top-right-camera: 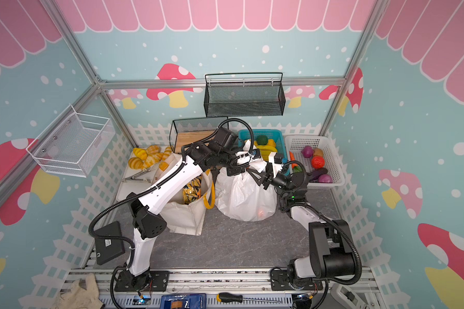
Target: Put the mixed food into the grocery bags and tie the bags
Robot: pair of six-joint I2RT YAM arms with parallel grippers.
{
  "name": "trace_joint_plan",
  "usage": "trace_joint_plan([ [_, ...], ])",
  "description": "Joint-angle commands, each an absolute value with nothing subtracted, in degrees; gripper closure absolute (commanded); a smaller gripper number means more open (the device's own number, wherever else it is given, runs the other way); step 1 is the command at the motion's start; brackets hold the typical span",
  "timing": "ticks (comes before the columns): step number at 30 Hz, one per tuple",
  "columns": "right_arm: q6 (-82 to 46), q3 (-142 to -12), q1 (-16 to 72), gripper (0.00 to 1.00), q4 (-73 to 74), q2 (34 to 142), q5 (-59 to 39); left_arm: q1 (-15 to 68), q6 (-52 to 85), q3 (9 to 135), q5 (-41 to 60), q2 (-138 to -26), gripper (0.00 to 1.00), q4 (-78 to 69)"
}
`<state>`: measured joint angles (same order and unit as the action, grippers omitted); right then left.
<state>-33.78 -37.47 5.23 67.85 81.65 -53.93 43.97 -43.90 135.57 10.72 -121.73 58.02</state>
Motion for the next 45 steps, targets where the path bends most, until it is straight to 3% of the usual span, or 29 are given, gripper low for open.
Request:
trace_joint_plan([
  [1, -37.69, -36.66, 5.87, 0.46, 71.53, 80.41, -51.05, 44.38, -44.41, 135.63, 10.37, -121.83, 1.0, 57.79],
  [14, -41.68, -36.1, 7.92, 0.52, 72.93, 80.05, -45.27, 44.69, -44.25, 136.41, 10.73, -122.51, 1.0, 57.26],
  [20, -42.58, -35.74, 8.27, 0.63, 73.05, 79.34, -43.4, 44.74, -44.63, 136.4, 10.88, -122.69, 1.0, 57.3],
  [31, -44.89, -35.16, 9.22, 0.54, 74.65, 79.66, -41.05, 44.74, -44.54, 136.95, 11.51, -123.4, 1.0, 57.3],
  [36, -46.09, -35.41, 10.08, 0.55, 75.41, 80.55, -39.76, 44.82, -44.71, 136.99, 11.6, -123.56, 1.0, 57.3],
  [41, -46.74, -35.07, 10.28, 0.65, 75.46, 80.68, -38.33, 44.82, -44.91, 136.86, 11.51, -123.56, 1.0, 57.29],
  [45, -46.31, -34.52, 10.39, 0.86, 74.48, 80.14, -36.6, 44.78, -45.09, 136.63, 12.18, -123.1, 1.0, 57.3],
])
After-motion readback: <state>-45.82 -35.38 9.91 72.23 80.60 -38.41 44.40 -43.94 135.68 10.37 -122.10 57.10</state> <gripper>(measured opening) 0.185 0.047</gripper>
